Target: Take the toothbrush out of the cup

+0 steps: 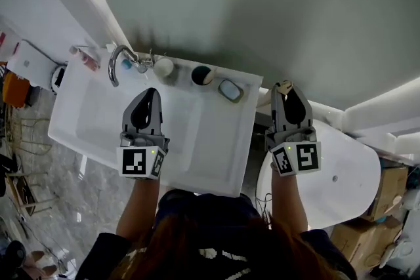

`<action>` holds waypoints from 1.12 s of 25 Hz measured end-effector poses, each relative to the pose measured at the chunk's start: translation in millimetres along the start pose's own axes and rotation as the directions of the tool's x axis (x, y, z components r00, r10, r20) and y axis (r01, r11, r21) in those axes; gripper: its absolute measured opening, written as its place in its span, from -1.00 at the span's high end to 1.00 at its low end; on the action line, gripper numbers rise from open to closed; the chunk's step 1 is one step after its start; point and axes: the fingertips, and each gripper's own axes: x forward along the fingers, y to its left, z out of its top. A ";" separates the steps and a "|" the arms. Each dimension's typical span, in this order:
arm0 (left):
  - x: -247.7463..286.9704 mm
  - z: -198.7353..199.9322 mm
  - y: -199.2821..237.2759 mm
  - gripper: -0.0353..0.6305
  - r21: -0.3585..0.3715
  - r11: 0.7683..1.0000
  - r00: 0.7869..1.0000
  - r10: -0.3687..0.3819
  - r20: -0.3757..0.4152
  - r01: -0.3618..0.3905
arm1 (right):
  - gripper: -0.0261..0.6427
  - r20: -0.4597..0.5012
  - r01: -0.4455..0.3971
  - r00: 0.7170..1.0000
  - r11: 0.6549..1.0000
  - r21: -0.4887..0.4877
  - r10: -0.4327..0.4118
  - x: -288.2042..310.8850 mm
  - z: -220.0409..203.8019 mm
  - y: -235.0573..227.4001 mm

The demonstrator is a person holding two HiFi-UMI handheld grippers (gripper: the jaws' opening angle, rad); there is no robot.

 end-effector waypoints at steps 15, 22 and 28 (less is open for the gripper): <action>31.3 -31.2 55.7 0.81 -0.074 0.918 0.920 -0.391 -0.009 0.389 | 0.63 -0.024 0.425 0.903 0.902 -0.073 -0.428 -45.7 -11.6 68.9; 34.9 -35.5 40.3 0.81 -0.078 0.903 0.905 -0.425 -0.017 0.423 | 0.63 -0.019 0.451 0.891 0.890 -0.065 -0.453 -61.1 -10.8 71.6; 57.1 -53.5 2.3 0.75 -0.099 0.877 0.876 -0.477 -0.062 0.471 | 0.63 -0.054 0.405 0.912 0.913 -0.042 -0.407 -56.6 -20.8 59.8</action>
